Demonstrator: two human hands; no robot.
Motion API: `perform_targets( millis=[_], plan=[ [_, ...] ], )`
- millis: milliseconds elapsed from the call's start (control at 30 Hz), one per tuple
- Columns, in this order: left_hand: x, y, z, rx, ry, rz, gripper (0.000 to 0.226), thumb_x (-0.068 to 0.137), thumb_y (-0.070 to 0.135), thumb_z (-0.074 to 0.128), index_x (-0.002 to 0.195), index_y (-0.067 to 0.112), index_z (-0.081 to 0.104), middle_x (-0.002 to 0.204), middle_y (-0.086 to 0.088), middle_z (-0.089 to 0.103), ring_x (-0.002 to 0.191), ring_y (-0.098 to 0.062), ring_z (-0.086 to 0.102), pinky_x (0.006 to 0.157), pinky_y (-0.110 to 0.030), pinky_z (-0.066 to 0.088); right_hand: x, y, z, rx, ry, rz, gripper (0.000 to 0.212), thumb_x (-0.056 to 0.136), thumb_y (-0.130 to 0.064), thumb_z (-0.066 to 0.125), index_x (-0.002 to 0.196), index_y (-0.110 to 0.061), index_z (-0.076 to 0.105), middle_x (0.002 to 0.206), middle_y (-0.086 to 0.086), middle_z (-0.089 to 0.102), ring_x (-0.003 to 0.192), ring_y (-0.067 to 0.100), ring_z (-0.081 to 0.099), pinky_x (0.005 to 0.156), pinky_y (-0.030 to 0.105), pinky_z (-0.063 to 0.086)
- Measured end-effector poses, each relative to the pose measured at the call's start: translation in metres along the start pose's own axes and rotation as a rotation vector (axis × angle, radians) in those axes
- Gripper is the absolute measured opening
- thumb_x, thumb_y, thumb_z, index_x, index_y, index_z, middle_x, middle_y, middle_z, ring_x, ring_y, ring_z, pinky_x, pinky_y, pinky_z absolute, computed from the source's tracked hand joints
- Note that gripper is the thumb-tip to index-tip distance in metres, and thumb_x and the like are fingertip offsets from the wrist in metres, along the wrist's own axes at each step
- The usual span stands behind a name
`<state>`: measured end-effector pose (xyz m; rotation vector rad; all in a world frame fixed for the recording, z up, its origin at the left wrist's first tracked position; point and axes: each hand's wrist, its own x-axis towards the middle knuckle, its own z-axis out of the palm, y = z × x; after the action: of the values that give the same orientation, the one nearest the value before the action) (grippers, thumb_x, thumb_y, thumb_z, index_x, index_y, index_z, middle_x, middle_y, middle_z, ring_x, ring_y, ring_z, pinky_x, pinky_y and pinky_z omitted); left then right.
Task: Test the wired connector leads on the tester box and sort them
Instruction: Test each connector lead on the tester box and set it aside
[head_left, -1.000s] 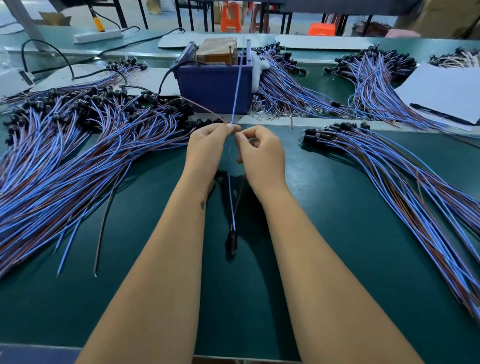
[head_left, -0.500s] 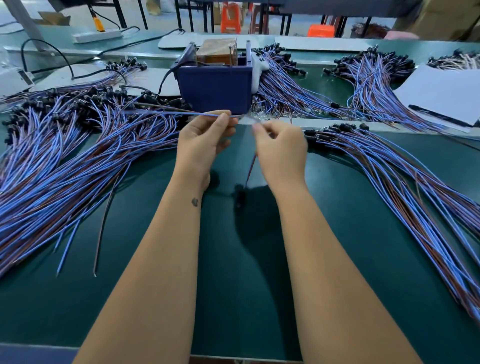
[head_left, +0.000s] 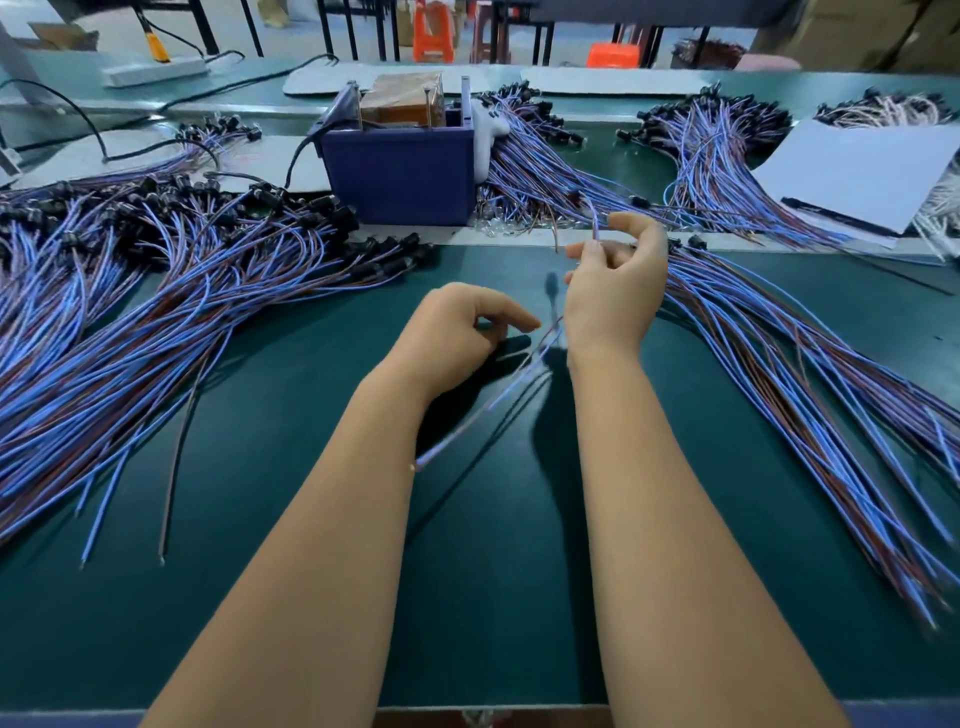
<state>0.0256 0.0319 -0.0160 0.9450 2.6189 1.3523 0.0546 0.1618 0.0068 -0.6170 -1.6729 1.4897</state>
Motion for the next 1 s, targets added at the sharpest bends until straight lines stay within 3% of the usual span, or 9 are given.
perform_targets(
  millis=[100,167,300,400,533,667,733,833,1000],
  plan=[
    [0.0,-0.002,-0.002,-0.041,0.113,-0.072,0.05,0.079,-0.01,0.048,0.084,0.033,0.075,0.078,0.017,0.07,0.069,0.006,0.059,0.072,-0.016,0.044,0.012,0.004,-0.014,-0.119,-0.073,0.02,0.025,0.093,0.0,0.045,0.098,-0.024,0.048,0.076,-0.006,0.068,0.075,0.021,0.064,0.077,0.042,0.054],
    [0.0,-0.003,-0.006,0.034,0.259,-0.138,0.047,0.079,-0.005,0.047,0.084,0.034,0.073,0.079,0.014,0.067,0.071,-0.005,0.059,0.071,-0.023,0.045,0.026,0.003,-0.027,-0.227,-0.137,-0.003,0.023,0.093,-0.001,0.047,0.095,-0.024,0.05,0.077,-0.006,0.068,0.081,0.02,0.066,0.08,0.042,0.055],
    [-0.003,-0.013,-0.021,0.282,0.565,-0.256,0.044,0.079,0.0,0.046,0.098,0.028,0.073,0.116,0.009,0.067,0.106,-0.025,0.05,0.086,-0.033,0.04,0.055,-0.006,-0.059,-0.488,-0.19,-0.071,0.024,0.089,-0.002,0.048,0.097,-0.023,0.057,0.094,0.005,0.071,0.09,0.024,0.065,0.078,0.038,0.053],
    [-0.004,-0.017,-0.024,0.422,0.521,-0.432,0.042,0.084,0.008,0.048,0.113,0.03,0.069,0.134,0.008,0.055,0.116,-0.03,0.036,0.085,-0.033,0.031,0.067,-0.012,-0.074,-0.732,-0.069,-0.069,0.03,0.087,-0.003,0.048,0.1,-0.026,0.063,0.105,0.002,0.07,0.106,0.029,0.059,0.099,0.04,0.042],
    [-0.001,-0.015,-0.02,0.519,0.374,-0.536,0.045,0.092,0.018,0.045,0.136,0.023,0.052,0.149,-0.005,0.037,0.124,-0.036,0.032,0.097,-0.041,0.032,0.054,-0.017,-0.059,-0.941,0.061,-0.138,0.039,0.089,-0.01,0.049,0.122,-0.027,0.061,0.125,0.006,0.06,0.123,0.029,0.043,0.102,0.04,0.029],
    [-0.002,-0.014,-0.021,0.507,0.419,-0.56,0.046,0.091,0.019,0.046,0.137,0.022,0.048,0.15,-0.009,0.032,0.127,-0.037,0.031,0.099,-0.043,0.032,0.019,-0.017,-0.008,-0.862,-0.106,-0.271,0.035,0.09,-0.018,0.051,0.12,-0.033,0.062,0.126,0.004,0.058,0.121,0.027,0.043,0.099,0.037,0.029],
    [-0.003,-0.013,-0.022,0.485,0.435,-0.585,0.05,0.091,0.018,0.047,0.14,0.021,0.044,0.157,-0.009,0.025,0.129,-0.037,0.029,0.1,-0.043,0.031,-0.005,-0.013,0.019,-0.688,-0.253,-0.301,0.033,0.089,-0.015,0.052,0.117,-0.029,0.064,0.12,0.005,0.059,0.116,0.027,0.047,0.098,0.037,0.032],
    [-0.003,-0.014,-0.023,0.505,0.394,-0.585,0.051,0.093,0.022,0.046,0.143,0.022,0.042,0.158,-0.008,0.028,0.131,-0.037,0.031,0.104,-0.043,0.028,-0.037,-0.004,0.044,-0.371,-0.504,-0.123,0.034,0.087,-0.009,0.052,0.116,-0.021,0.065,0.108,0.003,0.062,0.103,0.022,0.056,0.095,0.039,0.044],
    [-0.001,-0.015,-0.025,0.467,0.447,-0.582,0.046,0.091,0.02,0.051,0.137,0.017,0.043,0.141,-0.013,0.039,0.122,-0.036,0.044,0.099,-0.043,0.033,-0.042,0.012,0.047,-0.428,-0.638,-0.139,0.025,0.088,-0.015,0.055,0.107,-0.022,0.07,0.103,-0.002,0.069,0.102,0.021,0.059,0.091,0.032,0.045]
  ],
)
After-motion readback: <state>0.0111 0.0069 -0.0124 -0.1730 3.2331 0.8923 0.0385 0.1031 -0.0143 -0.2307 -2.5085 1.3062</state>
